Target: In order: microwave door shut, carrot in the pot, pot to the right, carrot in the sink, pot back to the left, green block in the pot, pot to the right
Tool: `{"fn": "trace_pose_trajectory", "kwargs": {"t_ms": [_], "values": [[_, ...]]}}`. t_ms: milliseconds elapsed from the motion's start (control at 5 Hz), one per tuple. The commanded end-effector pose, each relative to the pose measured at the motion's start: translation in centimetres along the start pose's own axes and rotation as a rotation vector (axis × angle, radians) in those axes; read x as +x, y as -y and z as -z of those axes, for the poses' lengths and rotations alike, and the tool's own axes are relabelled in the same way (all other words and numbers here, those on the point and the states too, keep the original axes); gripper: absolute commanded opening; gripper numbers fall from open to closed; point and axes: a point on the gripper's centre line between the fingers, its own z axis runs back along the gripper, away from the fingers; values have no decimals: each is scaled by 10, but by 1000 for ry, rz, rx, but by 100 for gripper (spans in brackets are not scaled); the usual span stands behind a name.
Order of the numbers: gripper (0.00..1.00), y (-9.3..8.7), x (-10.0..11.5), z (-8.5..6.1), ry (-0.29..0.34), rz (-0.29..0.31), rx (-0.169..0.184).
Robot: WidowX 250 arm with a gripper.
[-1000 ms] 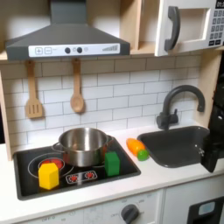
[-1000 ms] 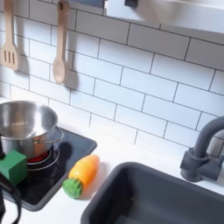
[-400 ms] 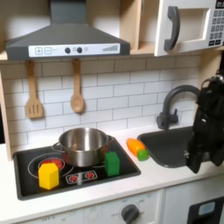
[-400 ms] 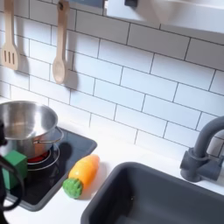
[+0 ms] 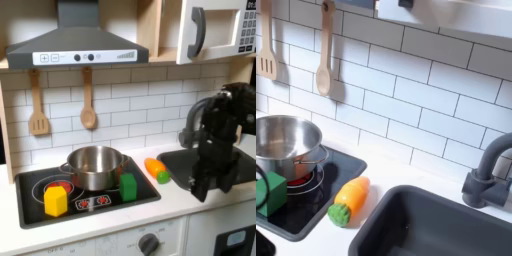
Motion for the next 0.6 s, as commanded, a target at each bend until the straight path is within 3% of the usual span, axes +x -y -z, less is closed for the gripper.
{"fn": "trace_pose_trajectory", "kwargs": {"t_ms": [0, 400], "values": [[0, -32, 42, -12, 79, -77, 43], [0, -49, 90, -27, 157, -93, 67]]}}
